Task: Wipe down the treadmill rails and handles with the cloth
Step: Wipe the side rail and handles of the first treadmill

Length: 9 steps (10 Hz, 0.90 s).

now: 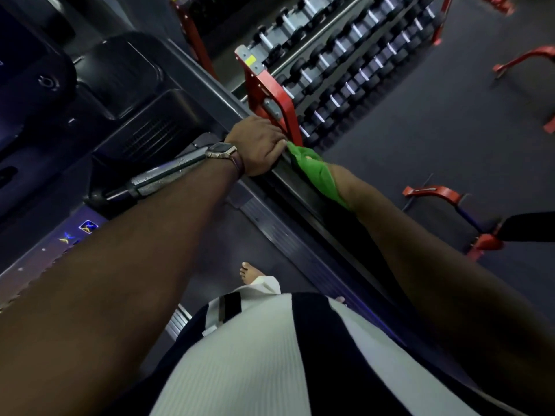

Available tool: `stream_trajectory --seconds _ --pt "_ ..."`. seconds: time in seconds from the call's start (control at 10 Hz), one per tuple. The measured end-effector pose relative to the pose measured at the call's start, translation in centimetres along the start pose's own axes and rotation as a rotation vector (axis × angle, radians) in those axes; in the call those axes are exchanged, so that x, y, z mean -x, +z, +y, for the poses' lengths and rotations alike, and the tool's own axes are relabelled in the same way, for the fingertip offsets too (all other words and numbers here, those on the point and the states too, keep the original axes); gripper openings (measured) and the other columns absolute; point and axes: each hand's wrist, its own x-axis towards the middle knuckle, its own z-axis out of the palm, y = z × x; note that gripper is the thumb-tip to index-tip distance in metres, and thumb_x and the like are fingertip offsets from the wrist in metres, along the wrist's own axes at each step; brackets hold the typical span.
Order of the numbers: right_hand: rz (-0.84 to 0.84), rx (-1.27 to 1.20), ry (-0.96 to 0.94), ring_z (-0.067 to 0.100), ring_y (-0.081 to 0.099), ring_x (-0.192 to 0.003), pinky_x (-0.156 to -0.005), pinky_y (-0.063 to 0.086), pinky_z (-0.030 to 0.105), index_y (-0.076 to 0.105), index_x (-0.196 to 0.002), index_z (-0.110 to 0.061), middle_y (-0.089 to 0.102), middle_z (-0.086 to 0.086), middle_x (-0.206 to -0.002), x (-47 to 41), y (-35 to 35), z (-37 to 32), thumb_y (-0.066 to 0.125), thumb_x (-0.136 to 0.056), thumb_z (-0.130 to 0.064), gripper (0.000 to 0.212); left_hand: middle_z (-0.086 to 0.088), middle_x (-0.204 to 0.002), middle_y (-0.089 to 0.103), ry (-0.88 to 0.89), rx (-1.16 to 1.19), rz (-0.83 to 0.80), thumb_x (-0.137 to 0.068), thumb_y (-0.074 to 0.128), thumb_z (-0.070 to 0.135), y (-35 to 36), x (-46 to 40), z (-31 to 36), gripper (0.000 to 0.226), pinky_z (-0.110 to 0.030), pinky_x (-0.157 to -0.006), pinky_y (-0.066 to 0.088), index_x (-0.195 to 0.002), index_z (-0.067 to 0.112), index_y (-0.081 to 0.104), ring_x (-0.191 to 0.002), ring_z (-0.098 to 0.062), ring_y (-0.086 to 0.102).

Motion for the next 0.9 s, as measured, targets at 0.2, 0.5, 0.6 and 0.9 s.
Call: stream_trajectory --seconds 0.2,0.5,0.6,0.9 --pt "-0.020 -0.028 -0.126 -0.012 0.064 -0.073 -0.074 0.046 0.011 0.051 -0.138 -0.010 0.070 0.001 -0.111 0.9 0.0 -0.5 0.048 -0.104 -0.027 0.038 -0.009 -0.093 0.070 -0.017 -0.059 -0.022 -0.092 0.022 0.037 0.0 -0.1 -0.2 0.053 -0.038 -0.080 0.039 -0.081 0.010 0.067 -0.088 -0.032 0.061" --pt "0.480 1.592 -0.741 0.044 0.034 -0.141 -0.113 0.030 0.057 0.033 -0.152 -0.010 0.029 0.013 -0.160 5.1 5.2 4.8 0.037 -0.094 -0.023 0.059 -0.017 -0.092 0.070 -0.088 0.050 -0.051 -0.084 0.036 0.036 -0.1 -0.3 -0.6 0.045 -0.040 -0.076 0.044 -0.085 0.006 0.069 -0.086 -0.038 0.063" --pt "0.451 1.794 -0.700 0.038 0.035 -0.143 -0.117 0.026 0.056 0.033 -0.151 -0.009 0.039 0.013 -0.155 3.0 8.6 3.5 0.027 -0.097 -0.025 0.056 -0.020 -0.091 0.068 -0.133 0.075 -0.098 -0.082 0.033 0.032 -0.2 -0.2 -0.7 0.043 -0.044 -0.079 0.046 -0.085 0.006 0.068 -0.088 -0.040 0.062" --pt "0.116 2.552 -0.688 0.053 0.013 -0.145 -0.112 -0.006 0.069 0.030 -0.148 0.001 0.025 0.032 -0.155 2.7 7.4 3.5 0.044 -0.101 -0.028 0.057 -0.021 -0.095 0.068 -0.244 0.082 -0.164 -0.099 0.043 0.032 -0.9 -0.9 0.3 0.041 -0.038 -0.072 0.041 -0.091 0.003 0.071 -0.088 -0.038 0.060"
